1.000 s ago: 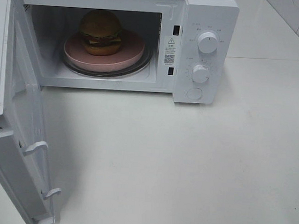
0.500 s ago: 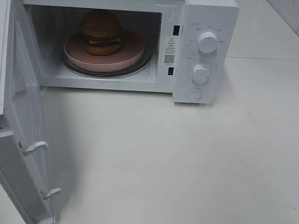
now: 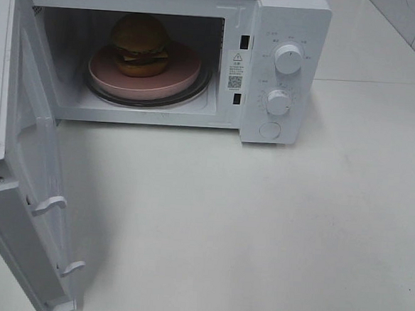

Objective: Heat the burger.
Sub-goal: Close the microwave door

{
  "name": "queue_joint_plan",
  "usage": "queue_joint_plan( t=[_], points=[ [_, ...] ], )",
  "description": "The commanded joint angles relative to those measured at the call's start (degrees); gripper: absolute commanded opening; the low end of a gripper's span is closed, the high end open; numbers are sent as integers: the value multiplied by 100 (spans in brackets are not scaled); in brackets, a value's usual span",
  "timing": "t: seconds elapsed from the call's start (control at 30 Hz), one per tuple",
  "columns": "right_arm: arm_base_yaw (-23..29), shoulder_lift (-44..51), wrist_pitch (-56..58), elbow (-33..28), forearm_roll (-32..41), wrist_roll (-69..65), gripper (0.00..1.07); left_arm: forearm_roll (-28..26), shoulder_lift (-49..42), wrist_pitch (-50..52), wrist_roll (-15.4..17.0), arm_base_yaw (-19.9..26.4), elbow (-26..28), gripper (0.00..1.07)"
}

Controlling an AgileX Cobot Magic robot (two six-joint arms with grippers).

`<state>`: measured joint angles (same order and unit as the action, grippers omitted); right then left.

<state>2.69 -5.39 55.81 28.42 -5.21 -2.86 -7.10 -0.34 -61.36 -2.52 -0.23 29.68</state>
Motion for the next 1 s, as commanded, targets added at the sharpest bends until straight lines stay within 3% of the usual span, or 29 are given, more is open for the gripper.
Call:
queue_joint_plan(
  t=[0.03, 0.27, 1.0],
  points=[
    [-57, 258, -86, -11, -23, 23, 76, -34, -103, -11, 11, -17, -6, 77],
    [-57, 722, -86, -11, -23, 23, 76, -34, -103, -11, 11, -17, -6, 77],
    [-52, 705, -86, -11, -29, 34, 76, -63, -29, -11, 11, -17, -6, 77]
  ],
)
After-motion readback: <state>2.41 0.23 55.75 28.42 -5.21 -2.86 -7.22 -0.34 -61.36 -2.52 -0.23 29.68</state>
